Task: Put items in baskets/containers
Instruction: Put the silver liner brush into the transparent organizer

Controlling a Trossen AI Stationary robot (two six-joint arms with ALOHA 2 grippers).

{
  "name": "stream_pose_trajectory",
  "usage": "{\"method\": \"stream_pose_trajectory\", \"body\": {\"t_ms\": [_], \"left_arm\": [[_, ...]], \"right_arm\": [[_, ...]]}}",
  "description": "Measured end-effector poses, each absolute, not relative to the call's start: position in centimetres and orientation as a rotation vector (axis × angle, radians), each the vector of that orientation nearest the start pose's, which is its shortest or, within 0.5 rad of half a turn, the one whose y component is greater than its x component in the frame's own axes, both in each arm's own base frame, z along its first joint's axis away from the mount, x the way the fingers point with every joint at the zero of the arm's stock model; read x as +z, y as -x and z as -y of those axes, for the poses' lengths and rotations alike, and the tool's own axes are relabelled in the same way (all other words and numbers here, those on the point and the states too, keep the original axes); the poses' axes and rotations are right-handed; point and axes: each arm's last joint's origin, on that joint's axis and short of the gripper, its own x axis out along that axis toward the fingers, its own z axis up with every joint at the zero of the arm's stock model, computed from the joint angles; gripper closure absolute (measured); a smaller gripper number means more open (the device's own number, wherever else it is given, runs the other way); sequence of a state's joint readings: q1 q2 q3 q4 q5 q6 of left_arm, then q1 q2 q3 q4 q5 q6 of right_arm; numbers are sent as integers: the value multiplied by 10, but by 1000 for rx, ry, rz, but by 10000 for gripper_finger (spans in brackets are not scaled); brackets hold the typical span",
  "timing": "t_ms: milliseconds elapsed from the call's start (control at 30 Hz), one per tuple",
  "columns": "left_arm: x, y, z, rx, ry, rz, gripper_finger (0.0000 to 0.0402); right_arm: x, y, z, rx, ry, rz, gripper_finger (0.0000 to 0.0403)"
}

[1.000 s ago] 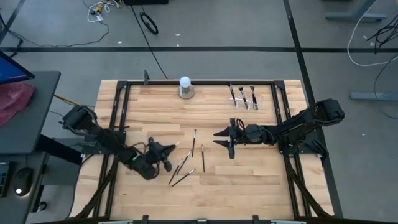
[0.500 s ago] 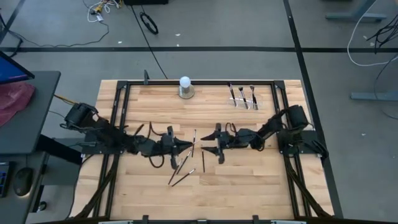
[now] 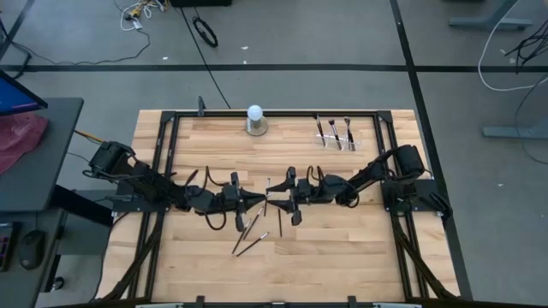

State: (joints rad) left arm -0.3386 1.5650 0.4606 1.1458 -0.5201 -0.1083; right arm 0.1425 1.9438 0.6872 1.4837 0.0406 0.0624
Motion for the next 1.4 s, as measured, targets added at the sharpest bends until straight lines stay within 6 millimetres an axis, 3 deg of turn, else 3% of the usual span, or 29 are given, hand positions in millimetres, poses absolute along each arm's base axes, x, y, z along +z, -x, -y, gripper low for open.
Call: {"method": "stream_pose_trajectory", "body": {"t_ms": [133,333,467,600,800,967,1100,1200,1400], "left_arm": [[180,-264,78,179,125,48,384],[180,-264,78,182,125,49,380],[179,-265,78,187,120,36,353],[170,-264,76,236,91,-45,301],[155,-262,73,309,98,-170,227],[152,-262,69,338,129,-196,197],[152,-263,66,352,133,-195,192],[152,-263,64,360,134,-194,194],[152,-263,63,364,135,-194,201]], "right_arm": [[156,-340,-48,117,-87,220,273],[156,-340,-48,118,-87,218,386],[160,-335,-47,93,-109,201,380],[178,-318,-42,-5,-89,117,393],[234,-278,-25,-340,-4,-168,395],[288,-243,6,-596,-18,-396,395],[313,-226,46,-756,-66,-540,395],[318,-222,77,-765,-125,-606,395],[298,-214,136,-698,-266,-711,395]]}}
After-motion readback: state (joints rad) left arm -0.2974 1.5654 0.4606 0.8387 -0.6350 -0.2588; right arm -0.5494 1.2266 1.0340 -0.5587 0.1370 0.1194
